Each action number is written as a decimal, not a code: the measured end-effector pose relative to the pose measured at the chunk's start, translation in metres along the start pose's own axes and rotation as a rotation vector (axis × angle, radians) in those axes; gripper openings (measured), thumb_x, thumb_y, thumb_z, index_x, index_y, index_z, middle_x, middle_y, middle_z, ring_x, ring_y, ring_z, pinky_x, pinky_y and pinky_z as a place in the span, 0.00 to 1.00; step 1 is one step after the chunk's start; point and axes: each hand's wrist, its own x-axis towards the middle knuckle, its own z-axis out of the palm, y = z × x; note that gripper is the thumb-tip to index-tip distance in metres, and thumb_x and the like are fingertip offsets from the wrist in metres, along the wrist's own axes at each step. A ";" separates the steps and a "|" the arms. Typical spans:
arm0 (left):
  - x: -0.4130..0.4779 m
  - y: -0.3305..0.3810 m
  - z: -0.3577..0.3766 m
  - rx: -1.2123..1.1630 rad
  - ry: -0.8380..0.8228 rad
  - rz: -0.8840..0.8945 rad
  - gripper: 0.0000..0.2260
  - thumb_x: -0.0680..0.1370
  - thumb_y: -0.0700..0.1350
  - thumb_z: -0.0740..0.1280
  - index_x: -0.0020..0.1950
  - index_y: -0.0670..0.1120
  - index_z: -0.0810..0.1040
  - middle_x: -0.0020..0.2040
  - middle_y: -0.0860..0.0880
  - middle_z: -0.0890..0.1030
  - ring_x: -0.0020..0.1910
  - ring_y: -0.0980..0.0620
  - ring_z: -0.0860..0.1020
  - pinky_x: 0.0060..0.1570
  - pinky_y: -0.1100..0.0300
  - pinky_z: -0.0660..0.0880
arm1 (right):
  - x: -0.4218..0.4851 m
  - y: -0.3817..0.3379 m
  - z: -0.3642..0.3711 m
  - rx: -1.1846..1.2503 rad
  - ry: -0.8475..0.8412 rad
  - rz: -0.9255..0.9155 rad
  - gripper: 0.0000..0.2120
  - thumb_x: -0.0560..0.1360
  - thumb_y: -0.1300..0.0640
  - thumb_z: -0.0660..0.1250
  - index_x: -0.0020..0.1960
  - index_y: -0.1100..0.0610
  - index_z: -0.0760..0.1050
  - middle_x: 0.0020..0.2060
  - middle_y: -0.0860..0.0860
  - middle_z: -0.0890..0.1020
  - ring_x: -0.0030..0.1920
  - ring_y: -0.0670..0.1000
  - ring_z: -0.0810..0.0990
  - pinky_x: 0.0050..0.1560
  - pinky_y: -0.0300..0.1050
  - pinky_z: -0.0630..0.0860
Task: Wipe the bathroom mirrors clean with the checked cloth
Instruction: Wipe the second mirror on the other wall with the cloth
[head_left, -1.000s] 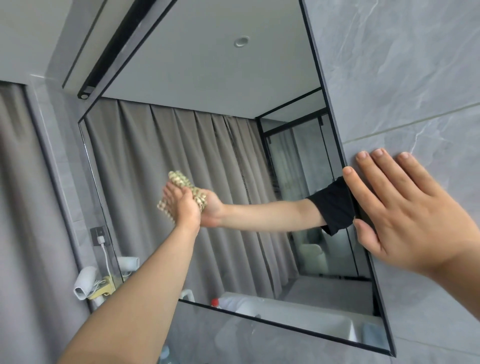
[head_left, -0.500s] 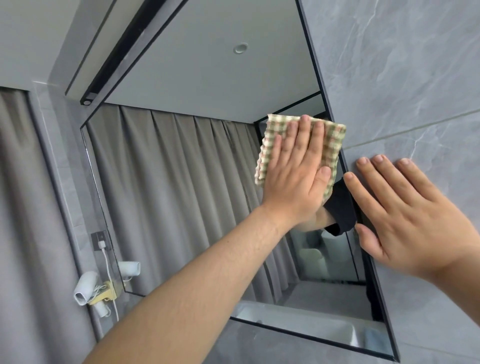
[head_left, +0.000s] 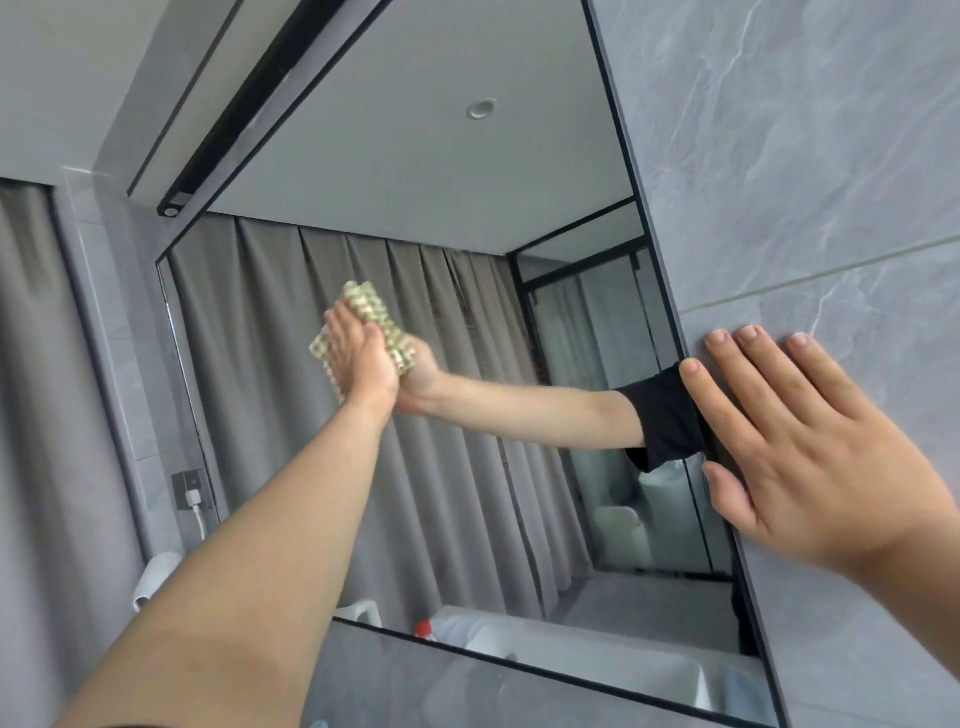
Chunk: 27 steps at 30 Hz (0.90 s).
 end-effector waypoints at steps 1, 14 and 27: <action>0.000 -0.019 -0.001 -0.005 0.016 -0.060 0.25 0.85 0.45 0.52 0.81 0.42 0.50 0.82 0.43 0.50 0.81 0.48 0.48 0.77 0.55 0.41 | 0.000 0.000 0.000 -0.003 -0.005 0.000 0.34 0.76 0.47 0.54 0.77 0.66 0.61 0.74 0.67 0.64 0.74 0.68 0.64 0.74 0.66 0.59; -0.098 -0.176 -0.001 -0.105 0.041 -0.686 0.27 0.84 0.53 0.50 0.82 0.45 0.52 0.81 0.44 0.56 0.79 0.44 0.56 0.78 0.47 0.49 | 0.000 0.001 -0.001 -0.013 -0.021 -0.007 0.34 0.77 0.46 0.54 0.77 0.65 0.61 0.74 0.66 0.64 0.74 0.68 0.64 0.74 0.66 0.60; -0.011 0.010 0.003 -0.053 -0.022 -0.050 0.26 0.86 0.50 0.51 0.82 0.47 0.46 0.82 0.46 0.44 0.81 0.49 0.42 0.77 0.51 0.34 | 0.000 0.001 0.001 -0.025 -0.022 -0.008 0.34 0.76 0.47 0.55 0.77 0.65 0.60 0.75 0.67 0.63 0.74 0.68 0.64 0.74 0.66 0.60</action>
